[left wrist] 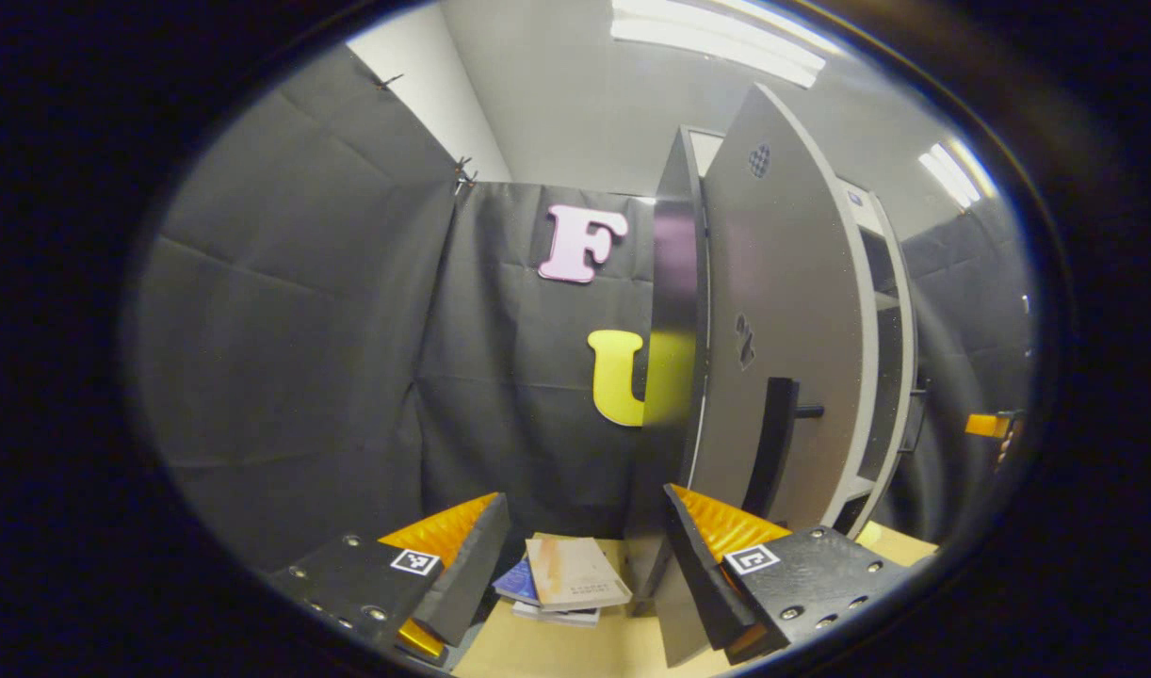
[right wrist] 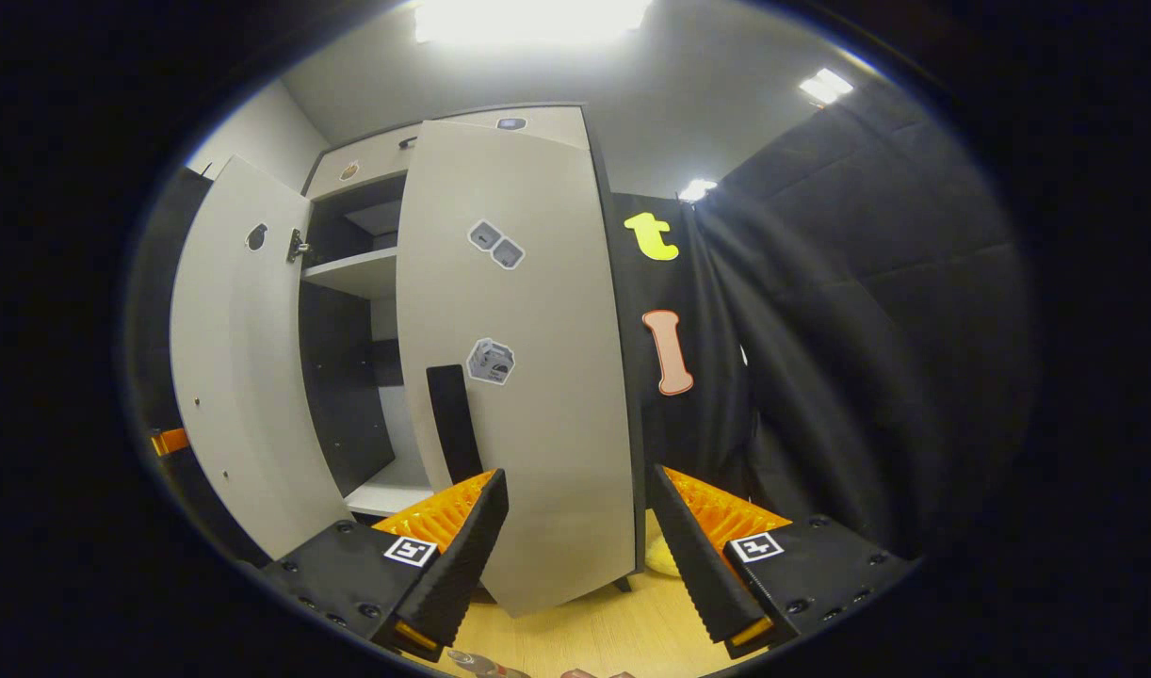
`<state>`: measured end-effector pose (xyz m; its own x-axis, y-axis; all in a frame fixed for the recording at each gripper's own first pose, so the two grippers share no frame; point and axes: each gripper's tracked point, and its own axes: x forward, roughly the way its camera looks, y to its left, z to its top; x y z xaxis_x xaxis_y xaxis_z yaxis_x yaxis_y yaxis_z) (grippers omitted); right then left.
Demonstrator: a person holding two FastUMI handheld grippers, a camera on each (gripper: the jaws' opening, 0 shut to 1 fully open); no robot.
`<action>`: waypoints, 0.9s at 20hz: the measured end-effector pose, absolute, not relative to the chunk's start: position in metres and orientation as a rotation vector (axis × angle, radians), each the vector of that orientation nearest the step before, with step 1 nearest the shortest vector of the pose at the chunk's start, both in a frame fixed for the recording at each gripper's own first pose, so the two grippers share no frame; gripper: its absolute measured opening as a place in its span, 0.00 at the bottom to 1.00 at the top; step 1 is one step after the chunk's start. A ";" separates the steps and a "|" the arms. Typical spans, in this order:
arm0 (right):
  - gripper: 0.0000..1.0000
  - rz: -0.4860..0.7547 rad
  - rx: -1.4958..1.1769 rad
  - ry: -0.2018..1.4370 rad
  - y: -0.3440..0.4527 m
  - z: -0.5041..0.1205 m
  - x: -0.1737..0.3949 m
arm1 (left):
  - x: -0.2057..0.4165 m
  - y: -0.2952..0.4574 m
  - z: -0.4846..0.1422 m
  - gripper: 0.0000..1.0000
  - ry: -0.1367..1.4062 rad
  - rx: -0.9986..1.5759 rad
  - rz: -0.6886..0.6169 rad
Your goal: Grasp the bottle in the cabinet with the left hand and place it on the coaster, then close the right door with the right hand and the left door with the left hand.
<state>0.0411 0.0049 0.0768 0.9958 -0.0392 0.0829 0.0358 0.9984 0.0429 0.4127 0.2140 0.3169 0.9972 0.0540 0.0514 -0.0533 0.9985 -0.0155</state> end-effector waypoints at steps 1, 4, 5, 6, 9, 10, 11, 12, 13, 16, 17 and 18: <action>0.97 -0.050 0.040 -0.080 0.000 0.074 0.038 | 0.421 0.210 0.317 0.93 -0.051 -0.014 0.026; 0.97 -0.092 0.039 -0.068 -0.016 0.067 0.029 | 0.446 0.201 0.322 0.91 -0.045 -0.036 -0.041; 0.97 -0.105 0.044 -0.063 -0.021 0.065 0.027 | 0.453 0.196 0.324 0.95 -0.045 -0.037 -0.054; 0.97 -0.116 0.051 -0.061 -0.025 0.064 0.025 | 0.457 0.194 0.330 0.93 -0.047 -0.033 -0.064; 0.97 -0.142 0.067 -0.058 -0.035 0.060 0.020 | 0.463 0.184 0.332 0.93 -0.042 -0.023 -0.098; 0.97 -0.146 0.068 -0.055 -0.038 0.058 0.019 | 0.464 0.178 0.330 0.99 -0.031 -0.022 -0.115; 0.97 -0.150 0.069 -0.051 -0.040 0.056 0.019 | 0.465 0.171 0.325 0.93 -0.018 -0.016 -0.133; 0.97 -0.152 0.071 -0.046 -0.041 0.054 0.017 | 0.465 0.161 0.323 0.93 -0.005 -0.009 -0.159; 0.97 -0.155 0.075 -0.042 -0.042 0.051 0.016 | 0.464 0.158 0.323 0.92 0.001 0.021 -0.158; 0.97 -0.150 0.086 -0.025 -0.043 0.043 0.015 | 0.465 0.155 0.323 0.92 0.007 0.077 -0.153; 0.97 -0.147 0.083 -0.017 -0.044 0.040 0.015 | 0.464 0.154 0.321 0.92 0.015 0.063 -0.157; 0.97 -0.144 0.081 -0.011 -0.045 0.037 0.015 | 0.464 0.154 0.319 0.96 0.020 0.048 -0.158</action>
